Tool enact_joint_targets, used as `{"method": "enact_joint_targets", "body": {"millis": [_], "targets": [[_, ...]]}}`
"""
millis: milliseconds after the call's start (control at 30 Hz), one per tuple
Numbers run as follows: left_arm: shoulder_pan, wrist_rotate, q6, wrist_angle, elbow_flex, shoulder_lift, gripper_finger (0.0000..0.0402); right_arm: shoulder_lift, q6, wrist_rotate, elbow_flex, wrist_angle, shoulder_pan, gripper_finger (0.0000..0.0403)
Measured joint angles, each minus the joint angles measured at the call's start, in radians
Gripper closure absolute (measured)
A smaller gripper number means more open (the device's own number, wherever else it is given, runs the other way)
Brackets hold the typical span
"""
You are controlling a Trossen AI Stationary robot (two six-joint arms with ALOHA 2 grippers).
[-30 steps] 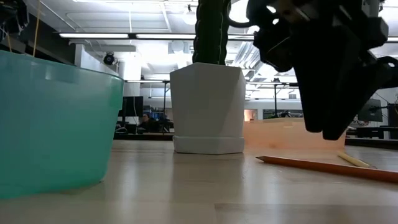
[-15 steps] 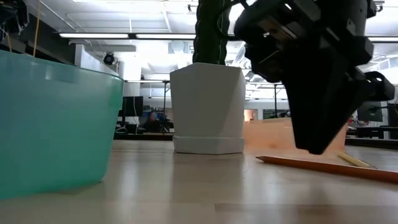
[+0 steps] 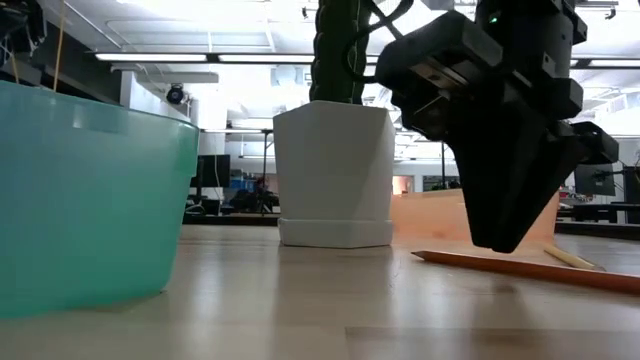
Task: Sort pens & pencils
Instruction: Put the orange pencil into the green bin
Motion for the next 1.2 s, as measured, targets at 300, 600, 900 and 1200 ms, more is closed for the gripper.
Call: {"method": "enact_joint_targets", "body": {"millis": [300, 600, 900, 1200], "targets": [[0.000, 0.000, 0.000, -0.001, 0.000, 0.000, 0.0263, 0.000, -0.039, -0.006, 0.000, 0.000, -0.014, 0.0326], [0.000, 0.000, 0.001, -0.001, 0.000, 0.000, 0.0263, 0.027, -0.049, -0.036, 0.000, -0.005, -0.015, 0.0326], [0.000, 0.000, 0.001, 0.000, 0.000, 0.000, 0.0263, 0.031, -0.060, -0.035, 0.000, -0.026, -0.015, 0.0327], [0.000, 0.008, -0.001, 0.000, 0.000, 0.000, 0.0263, 0.030, -0.067, -0.027, 0.002, -0.112, -0.015, 0.0327]]}}
